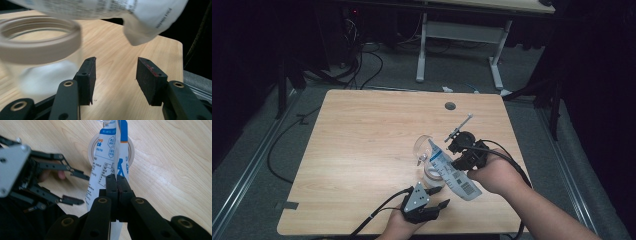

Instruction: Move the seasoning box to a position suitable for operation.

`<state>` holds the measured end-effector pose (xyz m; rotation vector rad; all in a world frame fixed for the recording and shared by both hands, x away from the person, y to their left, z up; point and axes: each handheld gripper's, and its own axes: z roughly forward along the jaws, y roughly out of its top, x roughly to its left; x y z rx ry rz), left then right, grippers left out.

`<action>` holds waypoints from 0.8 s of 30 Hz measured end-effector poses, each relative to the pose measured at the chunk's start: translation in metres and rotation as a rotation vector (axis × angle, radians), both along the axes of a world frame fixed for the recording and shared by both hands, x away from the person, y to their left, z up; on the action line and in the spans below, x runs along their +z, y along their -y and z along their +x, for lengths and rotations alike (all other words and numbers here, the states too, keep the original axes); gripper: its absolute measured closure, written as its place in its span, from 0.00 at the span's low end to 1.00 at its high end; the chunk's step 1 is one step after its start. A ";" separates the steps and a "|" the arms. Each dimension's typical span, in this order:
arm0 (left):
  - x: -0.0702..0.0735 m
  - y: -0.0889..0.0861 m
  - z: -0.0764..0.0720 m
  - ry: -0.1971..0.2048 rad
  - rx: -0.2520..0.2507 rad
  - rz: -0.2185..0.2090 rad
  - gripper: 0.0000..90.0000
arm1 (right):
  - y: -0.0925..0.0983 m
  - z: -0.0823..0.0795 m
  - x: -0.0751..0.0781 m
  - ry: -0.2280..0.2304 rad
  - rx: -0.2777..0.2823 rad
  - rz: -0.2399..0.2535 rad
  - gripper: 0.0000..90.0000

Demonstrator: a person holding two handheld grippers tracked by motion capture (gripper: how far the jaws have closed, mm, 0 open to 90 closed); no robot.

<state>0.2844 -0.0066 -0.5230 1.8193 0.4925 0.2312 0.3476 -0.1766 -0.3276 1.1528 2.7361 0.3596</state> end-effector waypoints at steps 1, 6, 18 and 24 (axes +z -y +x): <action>0.000 -0.003 0.000 0.001 0.005 0.002 0.56 | 0.000 0.000 0.000 -0.002 0.001 -0.002 1.00; -0.001 -0.019 0.004 0.004 0.036 0.016 0.57 | 0.000 0.000 -0.001 -0.007 -0.006 -0.001 1.00; 0.002 -0.069 0.013 0.007 0.138 0.007 0.57 | 0.001 -0.001 -0.002 -0.009 0.000 -0.006 1.00; 0.003 -0.105 0.021 0.019 0.223 0.010 0.57 | 0.005 -0.003 -0.001 -0.005 0.008 0.009 1.00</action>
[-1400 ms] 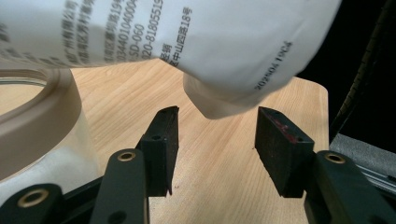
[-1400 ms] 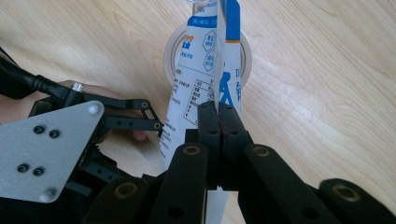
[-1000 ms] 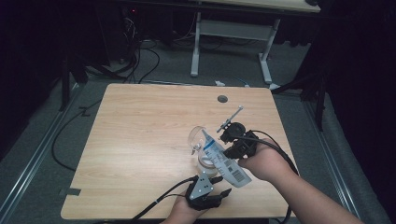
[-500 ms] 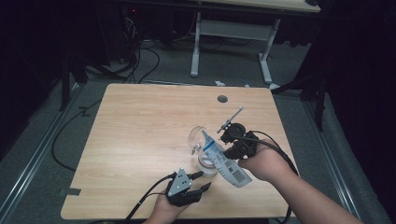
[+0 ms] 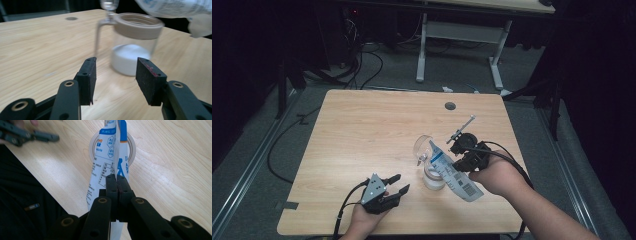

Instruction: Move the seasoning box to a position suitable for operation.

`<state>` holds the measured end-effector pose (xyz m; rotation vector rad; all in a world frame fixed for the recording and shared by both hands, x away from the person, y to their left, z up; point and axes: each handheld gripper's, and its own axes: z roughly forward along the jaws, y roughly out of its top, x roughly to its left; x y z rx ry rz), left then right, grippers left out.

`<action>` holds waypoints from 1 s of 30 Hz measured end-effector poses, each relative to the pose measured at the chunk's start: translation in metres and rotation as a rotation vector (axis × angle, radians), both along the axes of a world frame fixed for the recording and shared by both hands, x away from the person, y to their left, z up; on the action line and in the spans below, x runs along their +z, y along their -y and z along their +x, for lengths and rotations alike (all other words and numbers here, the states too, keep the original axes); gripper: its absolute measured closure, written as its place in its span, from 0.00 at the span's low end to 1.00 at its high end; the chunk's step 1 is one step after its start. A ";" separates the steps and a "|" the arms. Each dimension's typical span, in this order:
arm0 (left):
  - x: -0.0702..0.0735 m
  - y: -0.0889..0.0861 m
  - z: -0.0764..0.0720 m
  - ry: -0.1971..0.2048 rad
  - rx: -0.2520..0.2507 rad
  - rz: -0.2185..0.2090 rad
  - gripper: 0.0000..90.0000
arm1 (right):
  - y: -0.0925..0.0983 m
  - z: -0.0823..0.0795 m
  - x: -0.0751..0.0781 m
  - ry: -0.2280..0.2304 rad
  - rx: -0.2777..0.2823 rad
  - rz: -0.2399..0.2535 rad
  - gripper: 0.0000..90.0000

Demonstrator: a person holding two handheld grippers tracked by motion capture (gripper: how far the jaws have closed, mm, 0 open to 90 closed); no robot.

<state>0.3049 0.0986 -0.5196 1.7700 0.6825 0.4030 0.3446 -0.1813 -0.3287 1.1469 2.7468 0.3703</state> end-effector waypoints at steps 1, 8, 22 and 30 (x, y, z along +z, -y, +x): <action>0.000 -0.005 0.000 0.003 0.009 -0.004 0.57 | 0.001 0.000 0.000 0.000 0.001 0.005 1.00; 0.002 -0.041 0.003 0.007 0.089 -0.009 0.57 | 0.005 -0.001 0.000 0.009 -0.003 0.016 1.00; 0.000 -0.063 0.004 -0.016 0.137 -0.030 0.56 | 0.024 0.003 0.006 0.048 -0.049 0.039 1.00; -0.001 -0.063 0.004 -0.019 0.136 -0.036 0.56 | 0.042 0.011 -0.006 0.036 -0.135 0.018 1.00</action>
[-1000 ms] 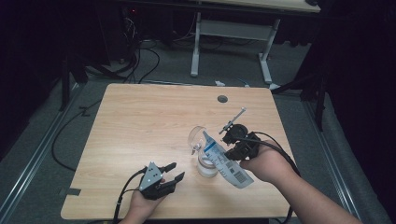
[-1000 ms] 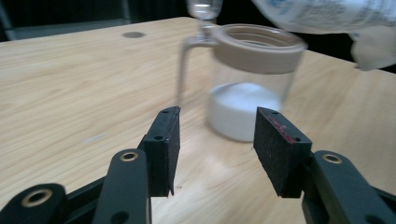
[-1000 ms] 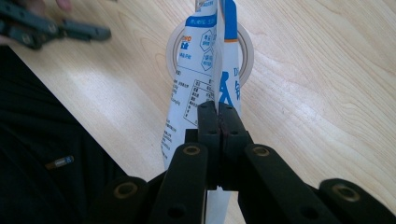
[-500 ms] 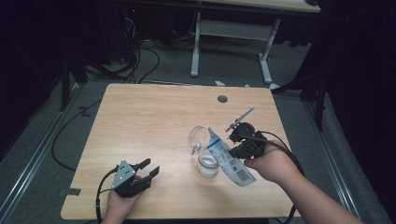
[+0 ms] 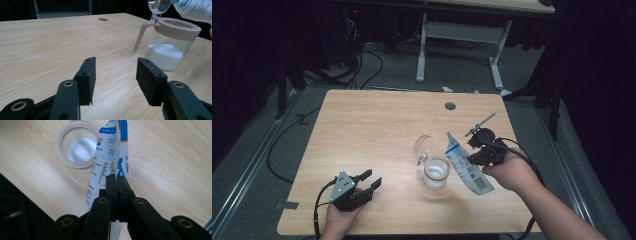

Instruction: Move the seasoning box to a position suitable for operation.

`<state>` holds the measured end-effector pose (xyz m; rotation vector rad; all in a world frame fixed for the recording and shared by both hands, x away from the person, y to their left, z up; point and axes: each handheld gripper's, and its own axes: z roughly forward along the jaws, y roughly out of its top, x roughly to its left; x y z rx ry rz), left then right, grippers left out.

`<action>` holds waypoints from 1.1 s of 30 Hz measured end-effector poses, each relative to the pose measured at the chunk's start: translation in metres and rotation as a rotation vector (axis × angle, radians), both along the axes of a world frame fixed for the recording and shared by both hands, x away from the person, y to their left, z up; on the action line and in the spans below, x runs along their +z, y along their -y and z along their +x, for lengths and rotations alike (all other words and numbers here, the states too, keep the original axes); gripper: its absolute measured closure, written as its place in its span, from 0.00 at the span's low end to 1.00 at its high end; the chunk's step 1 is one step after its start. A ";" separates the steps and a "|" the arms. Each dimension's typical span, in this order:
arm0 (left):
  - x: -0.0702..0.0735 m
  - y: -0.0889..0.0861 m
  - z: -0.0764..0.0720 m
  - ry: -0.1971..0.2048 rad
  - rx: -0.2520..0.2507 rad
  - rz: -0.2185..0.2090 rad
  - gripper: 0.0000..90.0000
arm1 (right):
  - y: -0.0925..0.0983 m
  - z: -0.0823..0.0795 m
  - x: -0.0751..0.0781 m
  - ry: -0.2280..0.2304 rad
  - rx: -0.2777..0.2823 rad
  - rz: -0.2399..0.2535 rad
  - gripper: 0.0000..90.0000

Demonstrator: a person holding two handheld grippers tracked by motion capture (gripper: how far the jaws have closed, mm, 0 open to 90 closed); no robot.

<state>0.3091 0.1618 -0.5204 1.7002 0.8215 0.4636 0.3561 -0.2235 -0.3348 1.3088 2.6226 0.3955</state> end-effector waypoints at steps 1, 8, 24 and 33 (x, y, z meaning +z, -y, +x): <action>0.000 0.000 0.000 0.001 0.001 0.000 0.56 | 0.004 0.003 -0.003 0.007 0.016 -0.008 1.00; 0.000 -0.002 0.001 -0.002 0.007 -0.007 0.56 | 0.018 0.013 -0.017 0.004 -0.031 -0.007 1.00; -0.003 -0.001 0.001 -0.020 0.002 -0.006 0.56 | 0.048 0.035 -0.060 -0.004 -0.138 0.002 1.00; -0.003 -0.001 0.001 -0.023 0.004 -0.007 0.56 | 0.055 0.036 -0.061 0.063 -0.172 0.040 1.00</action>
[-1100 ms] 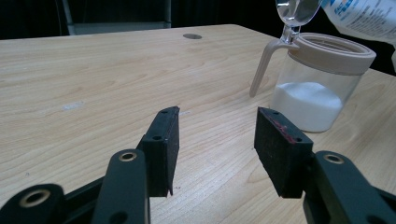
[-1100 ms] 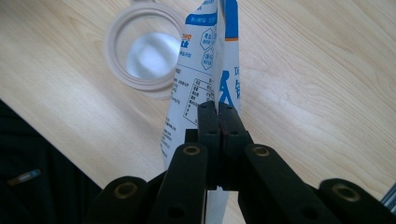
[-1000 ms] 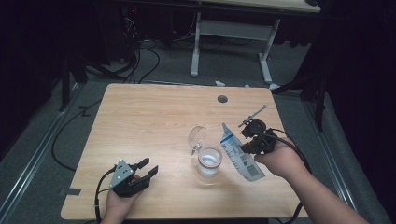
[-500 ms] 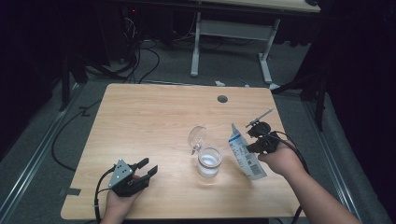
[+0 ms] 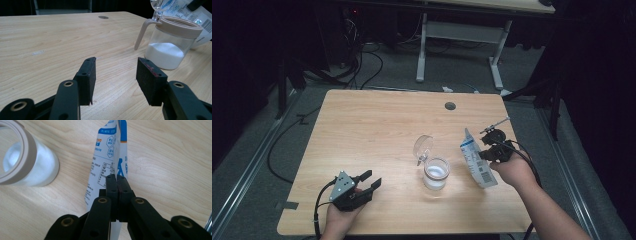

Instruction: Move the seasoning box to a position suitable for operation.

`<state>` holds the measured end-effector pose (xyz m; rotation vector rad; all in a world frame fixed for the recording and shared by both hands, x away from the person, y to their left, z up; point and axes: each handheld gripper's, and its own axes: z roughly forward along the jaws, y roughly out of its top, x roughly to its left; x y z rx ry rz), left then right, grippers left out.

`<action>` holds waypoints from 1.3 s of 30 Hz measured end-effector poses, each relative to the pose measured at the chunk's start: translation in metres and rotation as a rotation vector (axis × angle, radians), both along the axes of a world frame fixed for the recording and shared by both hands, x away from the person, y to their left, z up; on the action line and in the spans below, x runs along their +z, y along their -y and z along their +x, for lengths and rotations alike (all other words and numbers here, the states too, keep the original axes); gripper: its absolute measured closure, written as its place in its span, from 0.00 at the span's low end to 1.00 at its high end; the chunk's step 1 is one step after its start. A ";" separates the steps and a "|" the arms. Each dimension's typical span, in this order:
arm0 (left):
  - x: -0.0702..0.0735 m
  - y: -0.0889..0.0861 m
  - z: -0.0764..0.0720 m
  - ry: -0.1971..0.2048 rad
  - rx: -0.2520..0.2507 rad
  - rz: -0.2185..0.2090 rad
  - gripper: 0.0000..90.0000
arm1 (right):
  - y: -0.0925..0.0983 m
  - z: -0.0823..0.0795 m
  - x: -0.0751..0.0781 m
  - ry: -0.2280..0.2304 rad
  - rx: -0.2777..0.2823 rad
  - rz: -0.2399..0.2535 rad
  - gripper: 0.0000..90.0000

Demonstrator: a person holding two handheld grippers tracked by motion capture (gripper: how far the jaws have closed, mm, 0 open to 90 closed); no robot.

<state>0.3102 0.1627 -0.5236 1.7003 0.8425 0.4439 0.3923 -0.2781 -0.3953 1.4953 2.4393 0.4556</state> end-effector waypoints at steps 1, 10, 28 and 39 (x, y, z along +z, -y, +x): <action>0.000 0.000 0.000 0.001 0.002 0.000 0.56 | 0.001 -0.001 0.000 0.007 -0.001 0.001 1.00; 0.001 -0.001 0.000 0.002 0.006 -0.007 0.56 | 0.007 -0.009 0.002 0.111 -0.023 0.053 1.00; 0.000 -0.007 0.002 0.010 0.029 0.028 0.56 | 0.015 -0.032 -0.014 0.293 -0.034 0.129 1.00; 0.004 -0.020 0.005 -0.001 0.045 0.039 0.57 | 0.022 -0.045 -0.027 0.423 -0.058 0.187 1.00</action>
